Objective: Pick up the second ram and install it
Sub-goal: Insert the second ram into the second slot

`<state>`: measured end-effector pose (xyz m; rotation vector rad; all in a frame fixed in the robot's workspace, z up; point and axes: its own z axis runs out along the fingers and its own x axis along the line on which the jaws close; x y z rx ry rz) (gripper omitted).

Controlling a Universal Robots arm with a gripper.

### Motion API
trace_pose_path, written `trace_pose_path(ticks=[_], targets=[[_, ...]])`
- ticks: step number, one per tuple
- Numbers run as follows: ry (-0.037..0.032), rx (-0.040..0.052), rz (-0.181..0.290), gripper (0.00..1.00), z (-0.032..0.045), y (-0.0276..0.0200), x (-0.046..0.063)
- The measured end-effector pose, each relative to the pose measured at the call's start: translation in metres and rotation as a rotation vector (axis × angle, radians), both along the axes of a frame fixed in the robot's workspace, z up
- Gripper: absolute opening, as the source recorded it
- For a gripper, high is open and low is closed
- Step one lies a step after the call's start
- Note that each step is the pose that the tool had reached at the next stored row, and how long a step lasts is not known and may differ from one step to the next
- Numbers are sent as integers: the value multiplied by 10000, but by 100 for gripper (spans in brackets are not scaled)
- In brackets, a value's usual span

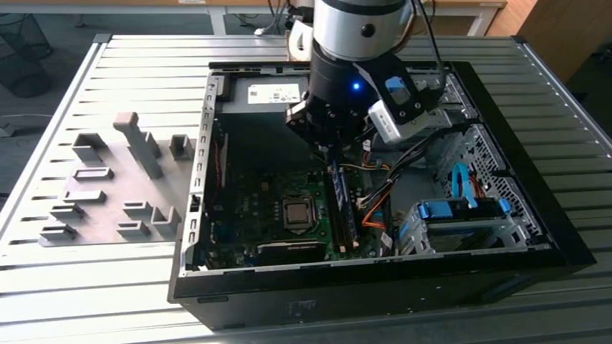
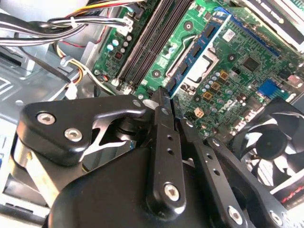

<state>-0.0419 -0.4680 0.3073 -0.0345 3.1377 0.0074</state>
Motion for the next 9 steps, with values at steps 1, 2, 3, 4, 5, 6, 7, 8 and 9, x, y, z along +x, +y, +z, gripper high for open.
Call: trace_pose_path(ticks=[1,2,3,4,5,6,7,8,9], targets=[[0,0,-33,14,-18,0,2],[1,-1,-65,14,-37,-2,5],[1,-1,-85,14,-54,-2,9],[0,-1,-98,14,-72,-3,14],[1,-2,-114,14,-90,-3,20],[0,-1,-134,14,-109,-3,26],[0,0,-156,14,-127,-3,32],[0,0,-175,14,-145,-3,38],[0,0,-186,14,-163,-3,42]])
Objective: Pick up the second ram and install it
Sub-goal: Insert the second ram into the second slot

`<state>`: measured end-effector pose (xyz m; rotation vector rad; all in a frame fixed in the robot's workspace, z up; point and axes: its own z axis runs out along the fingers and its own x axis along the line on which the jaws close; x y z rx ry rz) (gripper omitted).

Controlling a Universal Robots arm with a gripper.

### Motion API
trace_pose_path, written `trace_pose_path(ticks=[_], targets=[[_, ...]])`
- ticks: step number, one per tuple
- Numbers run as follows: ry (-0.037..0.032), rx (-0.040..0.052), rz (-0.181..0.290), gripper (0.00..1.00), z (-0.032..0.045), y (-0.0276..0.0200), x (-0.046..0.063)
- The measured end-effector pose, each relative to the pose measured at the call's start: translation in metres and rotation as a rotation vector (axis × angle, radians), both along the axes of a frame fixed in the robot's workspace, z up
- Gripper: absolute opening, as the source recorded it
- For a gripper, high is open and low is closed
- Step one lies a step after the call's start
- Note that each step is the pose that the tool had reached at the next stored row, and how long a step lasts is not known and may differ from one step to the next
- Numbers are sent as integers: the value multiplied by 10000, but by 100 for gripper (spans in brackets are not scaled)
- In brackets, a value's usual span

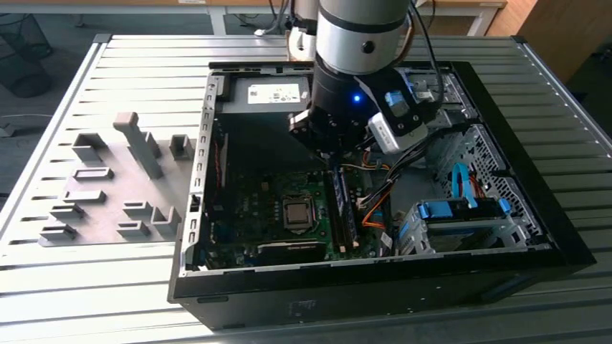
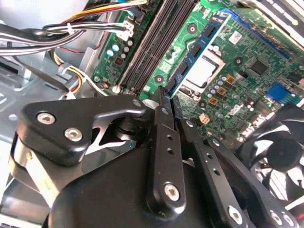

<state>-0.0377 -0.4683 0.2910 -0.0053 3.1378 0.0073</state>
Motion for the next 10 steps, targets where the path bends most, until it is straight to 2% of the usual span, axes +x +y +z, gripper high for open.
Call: trace_pose_path(ticks=[10], targets=[[0,0,-69,14,-183,-1,7]])
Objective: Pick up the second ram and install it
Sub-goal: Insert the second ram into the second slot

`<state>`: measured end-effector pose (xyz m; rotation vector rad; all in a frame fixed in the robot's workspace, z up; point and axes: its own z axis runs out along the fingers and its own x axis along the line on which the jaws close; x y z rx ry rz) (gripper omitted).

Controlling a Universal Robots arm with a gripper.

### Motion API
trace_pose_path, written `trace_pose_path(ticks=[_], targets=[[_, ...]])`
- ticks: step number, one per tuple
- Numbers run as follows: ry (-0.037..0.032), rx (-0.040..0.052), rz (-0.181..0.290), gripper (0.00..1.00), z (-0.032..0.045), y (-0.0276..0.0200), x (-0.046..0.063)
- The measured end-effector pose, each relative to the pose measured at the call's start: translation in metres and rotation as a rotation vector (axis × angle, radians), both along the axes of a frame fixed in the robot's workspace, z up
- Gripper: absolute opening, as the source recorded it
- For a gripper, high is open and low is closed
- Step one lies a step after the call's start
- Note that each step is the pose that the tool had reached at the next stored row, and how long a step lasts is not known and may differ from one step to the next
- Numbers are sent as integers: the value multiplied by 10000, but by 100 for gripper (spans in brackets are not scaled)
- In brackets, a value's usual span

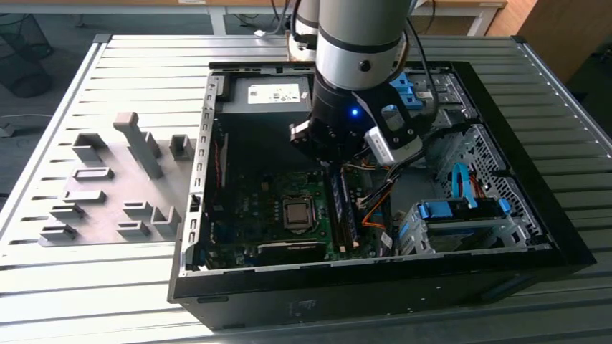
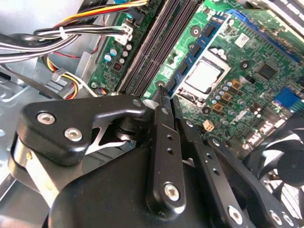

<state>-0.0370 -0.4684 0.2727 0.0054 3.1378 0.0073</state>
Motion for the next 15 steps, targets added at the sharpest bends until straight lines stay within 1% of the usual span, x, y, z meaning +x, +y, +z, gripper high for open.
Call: trace_pose_path(ticks=[2,11,15], targets=[[-1,1,-6,14,-31,0,0],[2,0,-7,14,-38,0,0],[26,2,-6,14,-41,0,15]])
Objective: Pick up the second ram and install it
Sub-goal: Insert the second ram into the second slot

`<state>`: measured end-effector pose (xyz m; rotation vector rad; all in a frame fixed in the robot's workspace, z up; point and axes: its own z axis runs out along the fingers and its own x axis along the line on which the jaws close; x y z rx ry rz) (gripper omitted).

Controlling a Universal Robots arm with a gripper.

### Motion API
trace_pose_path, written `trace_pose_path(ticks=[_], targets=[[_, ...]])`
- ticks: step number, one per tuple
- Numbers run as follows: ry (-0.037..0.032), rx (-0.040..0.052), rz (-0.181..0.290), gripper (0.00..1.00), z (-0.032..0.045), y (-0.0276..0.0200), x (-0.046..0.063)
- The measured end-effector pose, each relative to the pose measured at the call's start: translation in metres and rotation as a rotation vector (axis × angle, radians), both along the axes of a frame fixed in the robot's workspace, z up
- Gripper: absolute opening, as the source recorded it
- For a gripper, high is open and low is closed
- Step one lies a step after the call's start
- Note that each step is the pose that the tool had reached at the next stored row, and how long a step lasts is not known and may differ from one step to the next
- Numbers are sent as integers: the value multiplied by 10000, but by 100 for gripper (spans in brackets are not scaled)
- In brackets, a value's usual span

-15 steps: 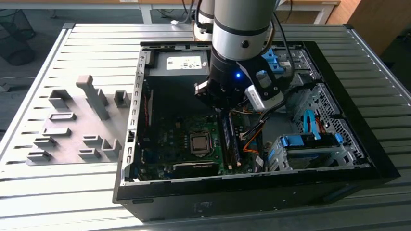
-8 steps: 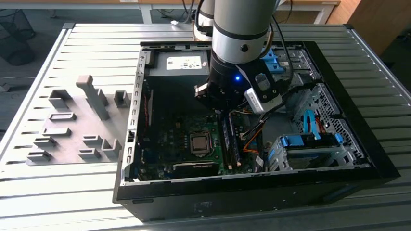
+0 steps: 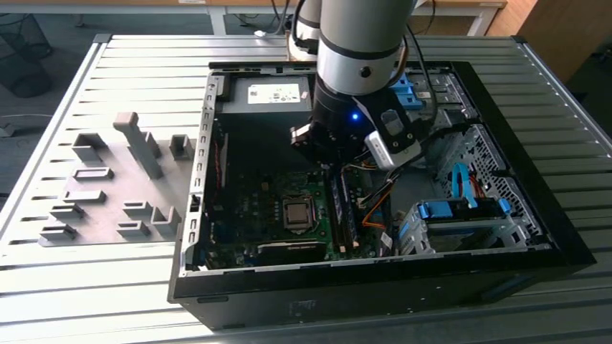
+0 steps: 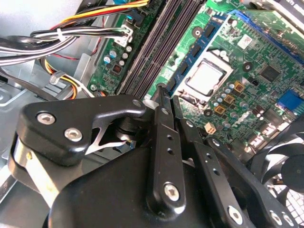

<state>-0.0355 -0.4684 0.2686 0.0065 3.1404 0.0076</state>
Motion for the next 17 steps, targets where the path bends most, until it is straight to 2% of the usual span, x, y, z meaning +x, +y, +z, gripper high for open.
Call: trace_pose_path(ticks=[17], targets=[[17,0,-91,14,-265,-14,60]])
